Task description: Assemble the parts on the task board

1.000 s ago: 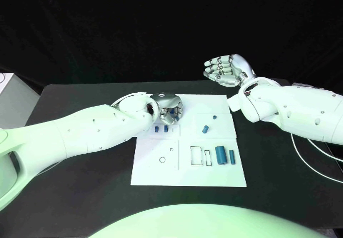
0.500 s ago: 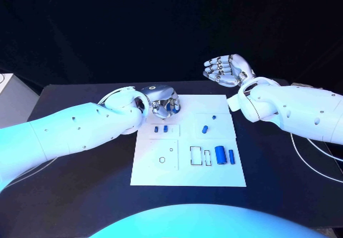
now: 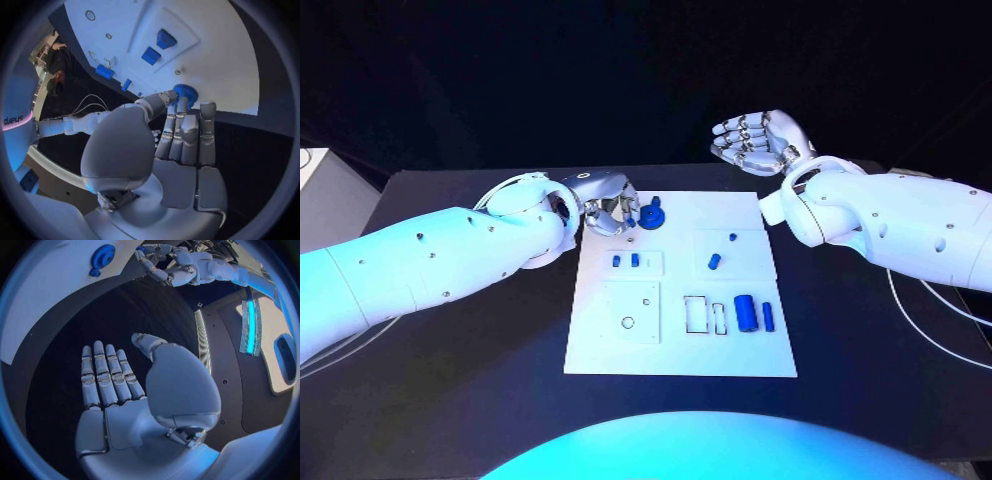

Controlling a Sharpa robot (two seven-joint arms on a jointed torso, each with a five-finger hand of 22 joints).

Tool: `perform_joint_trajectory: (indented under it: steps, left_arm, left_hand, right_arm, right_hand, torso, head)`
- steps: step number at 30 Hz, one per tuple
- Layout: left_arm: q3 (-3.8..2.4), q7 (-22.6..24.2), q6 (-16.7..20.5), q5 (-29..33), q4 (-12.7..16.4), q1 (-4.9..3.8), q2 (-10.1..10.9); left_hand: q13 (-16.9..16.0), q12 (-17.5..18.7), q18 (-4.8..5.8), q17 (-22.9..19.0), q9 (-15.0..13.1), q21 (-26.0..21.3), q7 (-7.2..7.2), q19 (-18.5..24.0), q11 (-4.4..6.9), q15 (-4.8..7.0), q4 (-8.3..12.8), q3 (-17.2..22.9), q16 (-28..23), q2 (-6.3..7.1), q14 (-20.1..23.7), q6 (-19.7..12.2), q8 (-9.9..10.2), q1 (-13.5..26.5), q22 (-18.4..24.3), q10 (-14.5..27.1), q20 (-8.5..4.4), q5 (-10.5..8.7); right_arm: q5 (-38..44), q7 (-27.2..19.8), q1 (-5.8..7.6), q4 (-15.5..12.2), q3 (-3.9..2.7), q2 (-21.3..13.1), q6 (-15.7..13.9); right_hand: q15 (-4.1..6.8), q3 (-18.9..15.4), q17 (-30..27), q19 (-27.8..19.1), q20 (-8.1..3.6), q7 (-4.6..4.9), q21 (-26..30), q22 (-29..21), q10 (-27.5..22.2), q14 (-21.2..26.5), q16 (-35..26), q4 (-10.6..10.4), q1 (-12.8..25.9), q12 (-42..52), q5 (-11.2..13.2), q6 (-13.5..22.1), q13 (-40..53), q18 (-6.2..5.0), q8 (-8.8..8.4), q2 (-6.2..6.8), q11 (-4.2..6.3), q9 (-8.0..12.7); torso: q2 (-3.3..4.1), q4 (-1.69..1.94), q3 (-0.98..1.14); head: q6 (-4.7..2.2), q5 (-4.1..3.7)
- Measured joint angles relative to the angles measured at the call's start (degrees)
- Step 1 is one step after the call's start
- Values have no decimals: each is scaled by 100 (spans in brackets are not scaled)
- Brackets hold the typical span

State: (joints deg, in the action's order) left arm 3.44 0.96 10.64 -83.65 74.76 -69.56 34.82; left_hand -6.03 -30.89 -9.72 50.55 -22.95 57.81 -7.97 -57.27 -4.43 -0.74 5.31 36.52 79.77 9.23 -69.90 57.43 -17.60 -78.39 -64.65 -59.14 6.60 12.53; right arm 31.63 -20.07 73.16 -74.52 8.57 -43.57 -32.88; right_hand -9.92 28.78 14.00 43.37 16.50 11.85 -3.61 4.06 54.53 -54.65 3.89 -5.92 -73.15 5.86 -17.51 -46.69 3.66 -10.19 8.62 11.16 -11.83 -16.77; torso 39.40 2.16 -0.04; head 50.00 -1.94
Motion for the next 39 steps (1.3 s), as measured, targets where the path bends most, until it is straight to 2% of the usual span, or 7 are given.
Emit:
perform_joint_trajectory:
  steps: [13,18,39]
  left_arm:
    - [78,-26,-164,57,-133,48,-41]
    - [86,-32,-209,63,-134,52,-46]
    - [104,-79,-385,62,-140,56,-53]
  left_hand:
    - [0,33,0,-34,-4,-36,0,27,12,1,0,0,0,23,40,-1,31,23,12,-27,-14,0]
    - [1,33,0,-34,-4,-36,-15,27,12,1,0,0,0,23,40,15,33,23,12,-27,-15,-1]
    - [-4,67,0,-3,-20,-36,-3,27,12,1,15,-16,0,46,40,66,66,45,7,-109,-14,-8]
  right_arm:
    - [-1,0,-9,3,1,-3,3]
    - [-1,1,-9,3,1,-5,4]
    - [-2,1,-10,1,0,-9,4]
  right_hand:
    - [0,0,1,0,0,0,0,0,0,0,0,0,0,0,0,0,0,1,0,0,0,0]
    - [0,0,1,0,0,0,0,0,0,0,0,0,0,0,0,0,0,0,0,0,0,0]
    - [0,0,1,0,0,0,0,1,0,0,0,0,0,0,0,0,0,0,0,0,0,0]
  torso:
    - [9,-9,-1]
    - [8,-9,8]
    - [5,-8,8]
  head:
    - [0,16]
    - [0,17]
    - [0,19]
